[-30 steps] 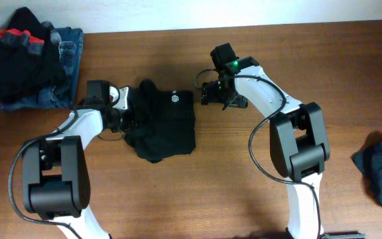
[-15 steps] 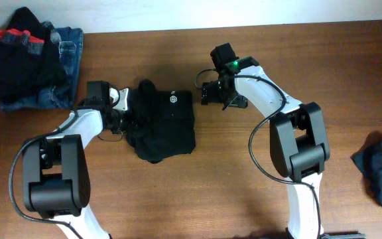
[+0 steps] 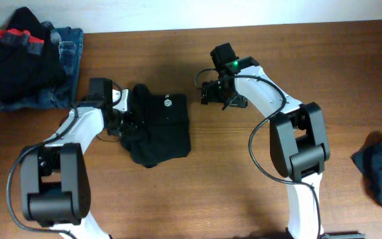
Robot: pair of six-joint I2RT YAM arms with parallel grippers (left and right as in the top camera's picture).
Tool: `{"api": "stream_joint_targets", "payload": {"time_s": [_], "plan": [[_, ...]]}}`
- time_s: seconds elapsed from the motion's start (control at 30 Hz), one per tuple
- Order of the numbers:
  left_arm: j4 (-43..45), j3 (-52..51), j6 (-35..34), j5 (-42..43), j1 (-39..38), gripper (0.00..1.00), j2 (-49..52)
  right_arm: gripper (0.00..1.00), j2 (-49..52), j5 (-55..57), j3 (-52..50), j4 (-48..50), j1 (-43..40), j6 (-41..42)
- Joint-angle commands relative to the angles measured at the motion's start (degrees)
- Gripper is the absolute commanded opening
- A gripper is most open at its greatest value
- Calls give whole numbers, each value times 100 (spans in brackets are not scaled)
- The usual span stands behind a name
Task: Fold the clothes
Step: 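Lift the folded black shirt with the left gripper toward the top-left stack, then lower the shirt onto the top-left clothes stack and release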
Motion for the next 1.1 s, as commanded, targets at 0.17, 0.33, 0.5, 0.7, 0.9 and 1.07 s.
{"api": "stream_joint_targets", "payload": {"time_s": [0.17,0.33,0.5,0.7,0.9,1.07], "plan": [[-79,549,511,-748,35,1,-844,99,-11,114,-35,15,7,2],[-81,898,632,-940,35,1,-981,98,-11,114,-35,15,7,2],[-81,1381,960,-1054,35,1,-988,99,-11,116,-35,13,7,2],[-55,2028,1541,-1335,35,1,-988,99,-11,116,-42,15,7,2],[437,2280,1687,-1777,37,1,-988,99,-11,114,-48,13,7,2],[844,2382,1687,-2284,50,1,-988,99,-11,114,-72,17,7,2]]}}
